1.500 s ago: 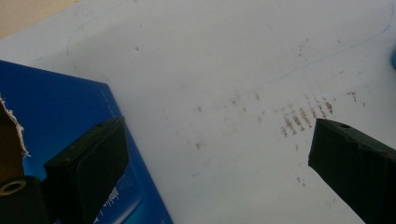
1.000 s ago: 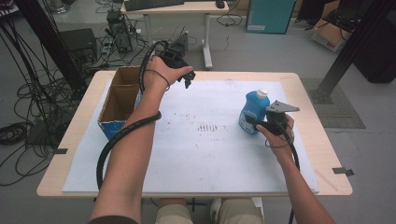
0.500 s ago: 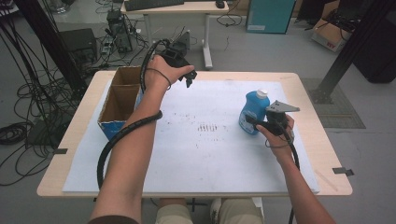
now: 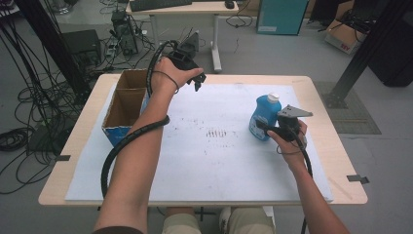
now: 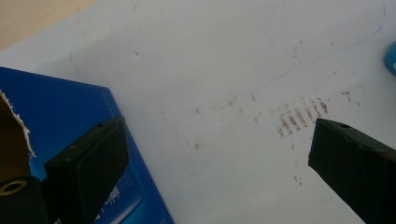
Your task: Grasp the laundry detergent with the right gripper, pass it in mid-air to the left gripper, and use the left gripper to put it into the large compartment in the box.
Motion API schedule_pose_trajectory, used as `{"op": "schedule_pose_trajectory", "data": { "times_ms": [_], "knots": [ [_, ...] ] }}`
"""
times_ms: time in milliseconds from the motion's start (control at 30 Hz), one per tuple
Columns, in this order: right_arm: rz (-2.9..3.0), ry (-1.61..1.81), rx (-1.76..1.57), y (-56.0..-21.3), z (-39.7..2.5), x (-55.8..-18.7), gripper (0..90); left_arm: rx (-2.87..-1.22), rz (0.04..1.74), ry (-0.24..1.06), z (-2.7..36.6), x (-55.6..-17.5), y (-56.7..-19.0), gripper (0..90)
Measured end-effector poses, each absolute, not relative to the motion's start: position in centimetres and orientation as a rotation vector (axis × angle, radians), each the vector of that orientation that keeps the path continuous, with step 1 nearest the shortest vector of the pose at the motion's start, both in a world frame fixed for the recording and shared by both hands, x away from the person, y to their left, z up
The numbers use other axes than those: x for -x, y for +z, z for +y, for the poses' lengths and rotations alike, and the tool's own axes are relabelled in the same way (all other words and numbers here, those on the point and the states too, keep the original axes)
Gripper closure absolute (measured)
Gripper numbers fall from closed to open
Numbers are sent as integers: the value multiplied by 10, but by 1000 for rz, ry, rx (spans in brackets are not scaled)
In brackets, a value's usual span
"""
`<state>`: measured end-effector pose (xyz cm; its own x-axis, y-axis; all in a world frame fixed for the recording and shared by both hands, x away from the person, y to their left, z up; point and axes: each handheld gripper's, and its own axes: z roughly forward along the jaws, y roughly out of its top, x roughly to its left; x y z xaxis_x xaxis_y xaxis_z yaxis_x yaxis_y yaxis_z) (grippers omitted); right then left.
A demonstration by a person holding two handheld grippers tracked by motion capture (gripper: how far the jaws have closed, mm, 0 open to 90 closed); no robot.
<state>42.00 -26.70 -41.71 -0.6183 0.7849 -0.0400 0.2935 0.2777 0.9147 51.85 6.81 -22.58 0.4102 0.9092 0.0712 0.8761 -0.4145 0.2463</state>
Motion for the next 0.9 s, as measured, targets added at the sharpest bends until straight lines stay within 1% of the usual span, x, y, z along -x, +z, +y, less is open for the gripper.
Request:
{"op": "schedule_pose_trajectory", "data": {
  "times_ms": [900],
  "knots": [
    [2059,1318,-966,-417,-267,-420,433,-2510,1572,277,67,-518,-223,56]
  ]
}}
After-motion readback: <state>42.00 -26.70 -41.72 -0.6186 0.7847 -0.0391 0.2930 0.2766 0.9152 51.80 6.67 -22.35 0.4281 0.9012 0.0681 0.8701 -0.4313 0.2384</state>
